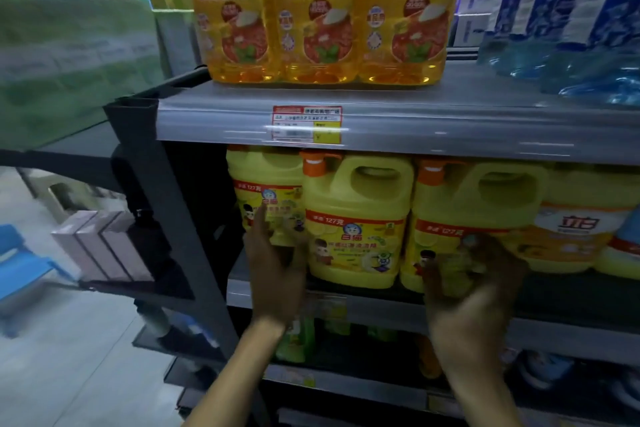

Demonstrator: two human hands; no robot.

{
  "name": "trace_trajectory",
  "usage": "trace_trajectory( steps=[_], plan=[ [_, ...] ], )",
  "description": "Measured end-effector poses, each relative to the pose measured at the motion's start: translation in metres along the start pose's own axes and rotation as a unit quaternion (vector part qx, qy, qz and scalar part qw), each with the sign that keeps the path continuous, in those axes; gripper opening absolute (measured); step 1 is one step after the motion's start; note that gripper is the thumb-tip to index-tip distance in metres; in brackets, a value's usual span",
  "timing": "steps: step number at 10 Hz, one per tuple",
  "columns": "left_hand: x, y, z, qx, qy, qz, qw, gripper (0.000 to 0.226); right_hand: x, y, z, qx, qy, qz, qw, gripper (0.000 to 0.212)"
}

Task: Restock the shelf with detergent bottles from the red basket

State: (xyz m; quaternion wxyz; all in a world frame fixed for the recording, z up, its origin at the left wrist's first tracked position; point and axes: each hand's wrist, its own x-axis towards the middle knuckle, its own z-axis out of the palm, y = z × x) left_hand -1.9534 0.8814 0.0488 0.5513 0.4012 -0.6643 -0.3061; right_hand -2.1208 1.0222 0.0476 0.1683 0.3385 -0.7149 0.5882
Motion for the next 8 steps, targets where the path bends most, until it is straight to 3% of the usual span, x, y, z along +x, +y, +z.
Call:
trace_trajectory(
  steps=[1,3,5,6,7,8],
  plan=[
    [0.041,-0.018,-0.026,0.007,0.023,-0.055,0.998,0.086,-0.023,-0.021,0.043,-0.015,-0.089,-0.044,0.995,0.068],
    [0.092,-0.036,-0.034,-0.053,-0.086,-0.107,0.989,0.097,-0.031,-0.038,0.08,-0.059,-0.038,-0.027,0.997,0.08],
    [0.097,-0.044,-0.032,-0.022,-0.101,-0.105,0.989,0.096,-0.03,-0.039,0.083,-0.065,-0.027,-0.02,0.997,0.082],
    [0.094,-0.035,-0.035,-0.015,-0.111,-0.108,0.988,0.094,-0.028,-0.04,0.08,-0.05,-0.049,0.01,0.997,0.078],
    [0.088,-0.021,-0.043,0.015,-0.103,-0.117,0.988,0.094,-0.018,-0.038,0.064,0.014,-0.082,0.044,0.996,0.053],
    [0.064,0.009,-0.075,0.019,-0.063,-0.137,0.988,0.042,-0.007,-0.055,0.025,-0.032,-0.024,0.102,0.994,0.033]
  ],
)
